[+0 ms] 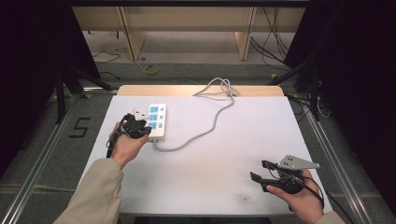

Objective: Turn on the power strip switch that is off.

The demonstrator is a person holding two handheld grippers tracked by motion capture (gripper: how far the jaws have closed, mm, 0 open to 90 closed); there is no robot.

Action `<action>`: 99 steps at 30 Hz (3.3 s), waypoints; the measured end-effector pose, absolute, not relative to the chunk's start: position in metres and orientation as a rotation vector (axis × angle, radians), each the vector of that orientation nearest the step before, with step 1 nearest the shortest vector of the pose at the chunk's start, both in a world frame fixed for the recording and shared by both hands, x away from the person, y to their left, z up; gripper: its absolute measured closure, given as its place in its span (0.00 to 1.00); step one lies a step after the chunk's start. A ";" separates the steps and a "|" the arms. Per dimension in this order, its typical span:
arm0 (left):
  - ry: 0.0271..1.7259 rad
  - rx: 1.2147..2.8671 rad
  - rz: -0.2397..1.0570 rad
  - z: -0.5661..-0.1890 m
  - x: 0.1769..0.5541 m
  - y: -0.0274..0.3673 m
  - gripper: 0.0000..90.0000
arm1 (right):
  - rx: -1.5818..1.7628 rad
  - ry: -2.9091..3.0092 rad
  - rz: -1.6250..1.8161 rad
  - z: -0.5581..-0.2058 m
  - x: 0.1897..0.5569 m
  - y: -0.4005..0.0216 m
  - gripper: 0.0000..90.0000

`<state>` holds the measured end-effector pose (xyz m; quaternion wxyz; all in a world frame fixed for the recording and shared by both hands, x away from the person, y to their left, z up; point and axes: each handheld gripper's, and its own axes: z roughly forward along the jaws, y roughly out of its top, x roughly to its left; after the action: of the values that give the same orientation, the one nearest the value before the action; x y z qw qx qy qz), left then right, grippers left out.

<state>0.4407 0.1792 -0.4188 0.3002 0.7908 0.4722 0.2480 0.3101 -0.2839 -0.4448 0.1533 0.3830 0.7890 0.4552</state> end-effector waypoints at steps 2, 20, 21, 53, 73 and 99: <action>1.254 2.099 0.660 -0.418 0.442 0.179 1.00 | 1.097 2.263 1.305 -0.445 0.310 -0.284 0.37; 1.242 2.111 0.676 -0.415 0.451 0.170 1.00 | 1.103 2.268 1.298 -0.445 0.310 -0.284 0.37; 1.243 2.107 0.675 -0.415 0.451 0.170 1.00 | 1.102 2.268 1.298 -0.445 0.310 -0.284 0.37; 1.246 2.110 0.661 -0.417 0.464 0.165 1.00 | 1.113 2.267 1.296 -0.446 0.311 -0.284 0.37; 1.249 2.103 0.662 -0.415 0.471 0.164 1.00 | 1.112 2.267 1.295 -0.446 0.311 -0.285 0.37; 1.245 2.105 0.668 -0.414 0.479 0.161 1.00 | 1.112 2.268 1.290 -0.446 0.310 -0.285 0.37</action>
<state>0.4794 0.1610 -0.4143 0.2986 0.7924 0.4687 0.2516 0.3105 -0.2846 -0.4460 0.1520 0.3875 0.7903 0.4496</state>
